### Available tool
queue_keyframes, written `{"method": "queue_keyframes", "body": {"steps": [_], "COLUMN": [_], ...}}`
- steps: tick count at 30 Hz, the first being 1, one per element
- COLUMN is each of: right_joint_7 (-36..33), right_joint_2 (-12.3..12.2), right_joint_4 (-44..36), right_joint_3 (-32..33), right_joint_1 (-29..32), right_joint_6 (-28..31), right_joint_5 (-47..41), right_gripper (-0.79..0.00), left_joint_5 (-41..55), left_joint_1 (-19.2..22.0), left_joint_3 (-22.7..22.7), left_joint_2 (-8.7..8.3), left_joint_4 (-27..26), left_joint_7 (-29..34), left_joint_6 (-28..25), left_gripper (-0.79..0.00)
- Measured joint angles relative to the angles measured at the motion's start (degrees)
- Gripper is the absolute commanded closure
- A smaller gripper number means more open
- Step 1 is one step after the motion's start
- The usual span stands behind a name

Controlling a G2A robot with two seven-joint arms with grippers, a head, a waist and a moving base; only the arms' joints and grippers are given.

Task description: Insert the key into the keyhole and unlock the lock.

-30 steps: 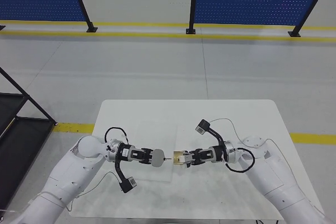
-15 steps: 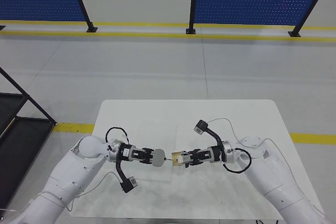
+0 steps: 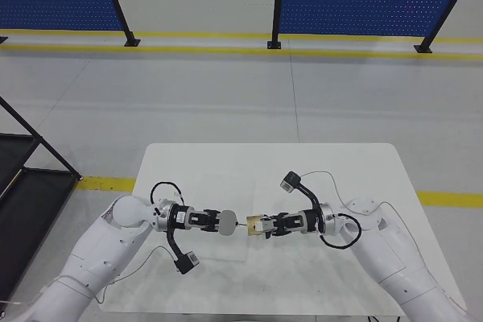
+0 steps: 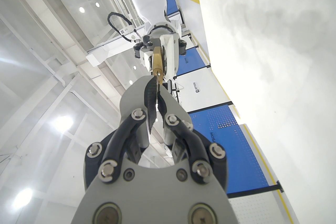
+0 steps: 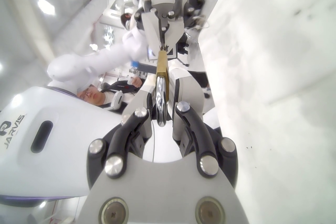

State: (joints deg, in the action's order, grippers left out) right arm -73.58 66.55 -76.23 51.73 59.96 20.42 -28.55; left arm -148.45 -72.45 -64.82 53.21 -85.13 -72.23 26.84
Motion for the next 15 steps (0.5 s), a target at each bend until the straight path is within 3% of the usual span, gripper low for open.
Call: {"method": "queue_keyframes", "body": {"steps": [15], "right_joint_7": [3.8], "right_joint_2": [0.1], "right_joint_4": [-0.4], "right_joint_3": [0.2], "right_joint_1": [1.2], "right_joint_6": [-0.3], "right_joint_5": [0.0], "right_gripper": [0.0], "left_joint_5": [-0.8], "left_joint_1": [0.1], "left_joint_3": [0.1], "left_joint_2": [-0.07], "left_joint_4": [0.3], "left_joint_7": [2.5], "left_joint_6": [0.4], "left_gripper": [0.0]}}
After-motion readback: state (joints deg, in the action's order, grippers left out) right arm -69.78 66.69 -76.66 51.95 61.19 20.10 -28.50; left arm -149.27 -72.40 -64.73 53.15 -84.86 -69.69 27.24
